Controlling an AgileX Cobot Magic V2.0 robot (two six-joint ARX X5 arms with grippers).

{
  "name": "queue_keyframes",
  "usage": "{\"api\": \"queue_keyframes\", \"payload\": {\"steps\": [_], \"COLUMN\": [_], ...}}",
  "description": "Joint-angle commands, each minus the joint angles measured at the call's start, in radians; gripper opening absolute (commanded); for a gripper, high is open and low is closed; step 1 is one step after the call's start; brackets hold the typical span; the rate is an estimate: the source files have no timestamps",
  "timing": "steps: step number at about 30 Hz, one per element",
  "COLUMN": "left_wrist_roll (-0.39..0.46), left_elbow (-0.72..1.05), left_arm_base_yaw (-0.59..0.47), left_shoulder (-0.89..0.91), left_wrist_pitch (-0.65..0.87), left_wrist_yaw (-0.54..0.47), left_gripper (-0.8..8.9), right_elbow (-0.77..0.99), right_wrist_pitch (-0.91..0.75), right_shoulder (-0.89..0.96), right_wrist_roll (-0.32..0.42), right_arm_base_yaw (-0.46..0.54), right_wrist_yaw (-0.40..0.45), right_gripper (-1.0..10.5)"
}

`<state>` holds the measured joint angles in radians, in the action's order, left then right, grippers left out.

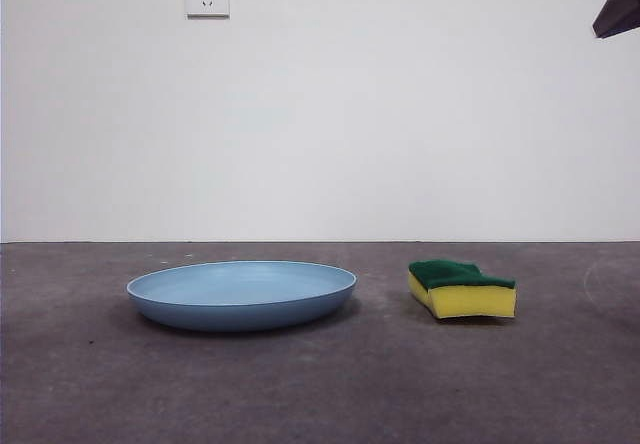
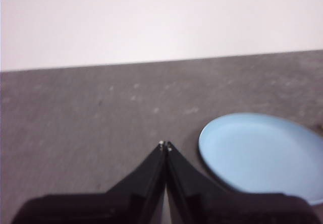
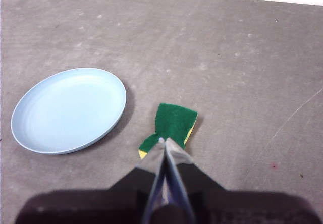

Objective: Pick up the plate,pick up the cloth,clean the plate with the cloth

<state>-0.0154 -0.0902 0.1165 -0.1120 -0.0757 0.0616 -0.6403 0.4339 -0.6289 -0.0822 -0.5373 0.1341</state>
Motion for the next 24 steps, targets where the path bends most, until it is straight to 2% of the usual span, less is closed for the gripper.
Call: {"api": "queue_keyframes", "payload": {"steps": [1,10,24], "left_wrist_roll": [-0.016,-0.037,-0.037], "left_elbow": [0.043,0.087,0.087], "left_arm_base_yaw": [-0.021,-0.054,-0.060], "left_shoulder": [0.041,0.111,0.109], "left_wrist_pitch": [-0.003,-0.108,-0.103], "left_wrist_yaw": [-0.002,-0.009,-0.008], "left_gripper": [-0.03,-0.03,-0.03], "right_elbow": [0.007,0.007,0.007], "right_wrist_pitch": [-0.006,-0.006,-0.006], "right_shoulder": [0.001,0.001,0.001], "right_wrist_roll": [-0.003,-0.003,-0.003], "right_arm_base_yaw": [-0.001,-0.001,-0.001], "right_wrist_yaw": [0.003,0.003,0.003], "right_gripper": [0.0,0.0,0.0]}}
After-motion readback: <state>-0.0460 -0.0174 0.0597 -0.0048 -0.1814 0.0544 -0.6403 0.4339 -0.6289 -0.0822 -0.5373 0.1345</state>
